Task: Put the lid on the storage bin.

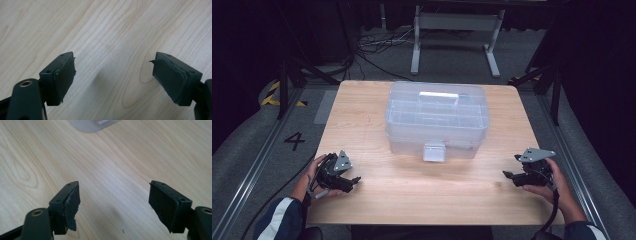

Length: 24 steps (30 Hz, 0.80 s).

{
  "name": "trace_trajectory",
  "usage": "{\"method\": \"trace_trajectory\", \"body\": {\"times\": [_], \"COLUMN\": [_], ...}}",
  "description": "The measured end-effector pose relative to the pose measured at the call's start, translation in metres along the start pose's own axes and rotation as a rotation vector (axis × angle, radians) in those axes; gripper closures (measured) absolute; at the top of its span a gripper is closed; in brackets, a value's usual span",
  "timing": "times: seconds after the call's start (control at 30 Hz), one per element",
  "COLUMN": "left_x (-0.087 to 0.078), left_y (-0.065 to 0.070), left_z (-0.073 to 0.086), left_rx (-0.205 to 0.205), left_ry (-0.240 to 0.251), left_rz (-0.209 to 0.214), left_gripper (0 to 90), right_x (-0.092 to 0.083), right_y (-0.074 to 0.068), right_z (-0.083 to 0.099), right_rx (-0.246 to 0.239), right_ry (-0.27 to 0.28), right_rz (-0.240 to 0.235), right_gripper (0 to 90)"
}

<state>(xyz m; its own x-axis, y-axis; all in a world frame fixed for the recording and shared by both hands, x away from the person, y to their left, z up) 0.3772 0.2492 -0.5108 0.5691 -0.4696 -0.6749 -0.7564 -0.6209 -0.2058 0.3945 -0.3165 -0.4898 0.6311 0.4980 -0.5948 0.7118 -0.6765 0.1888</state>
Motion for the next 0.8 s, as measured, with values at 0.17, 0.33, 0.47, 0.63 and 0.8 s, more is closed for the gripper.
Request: {"method": "trace_trajectory", "body": {"times": [0.17, 0.33, 0.47, 0.63, 0.8], "left_x": [-0.003, -0.004, -0.003, -0.003, -0.003], "left_y": [0.005, 0.009, 0.01, 0.009, 0.009], "left_z": [0.009, 0.016, 0.022, 0.023, 0.023], "left_rx": [-0.059, -0.127, -0.225, -0.248, -0.248], "left_ry": [0.055, 0.113, 0.155, 0.148, 0.147], "left_rz": [0.019, 0.029, 0.039, 0.042, 0.043], "left_gripper": [18.1, 18.7, 17.9, 17.8, 17.8], "right_x": [-0.001, -0.002, -0.003, -0.002, -0.002], "right_y": [0.001, 0.001, 0.004, 0.005, 0.005], "right_z": [0.025, 0.043, 0.052, 0.052, 0.052], "right_rx": [0.063, 0.155, 0.243, 0.247, 0.247], "right_ry": [0.007, 0.045, 0.095, 0.105, 0.104], "right_rz": [0.001, -0.002, 0.005, 0.014, 0.014], "right_gripper": [24.1, 22.8, 21.4, 19.8, 19.7]}}
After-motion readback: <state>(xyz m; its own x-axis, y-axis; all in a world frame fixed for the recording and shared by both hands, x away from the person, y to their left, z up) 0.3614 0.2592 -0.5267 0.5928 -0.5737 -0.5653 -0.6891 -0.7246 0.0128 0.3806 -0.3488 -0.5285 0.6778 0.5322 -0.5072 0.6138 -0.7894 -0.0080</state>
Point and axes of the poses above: each handheld gripper's, and its own axes: x roughly forward along the jaws, z roughly out of its underside, y roughly to its right, the point moved 6 cm from there along x, roughly forward along the jaws, and after that the axes turned 12 degrees about y, right-handed, at the moved point
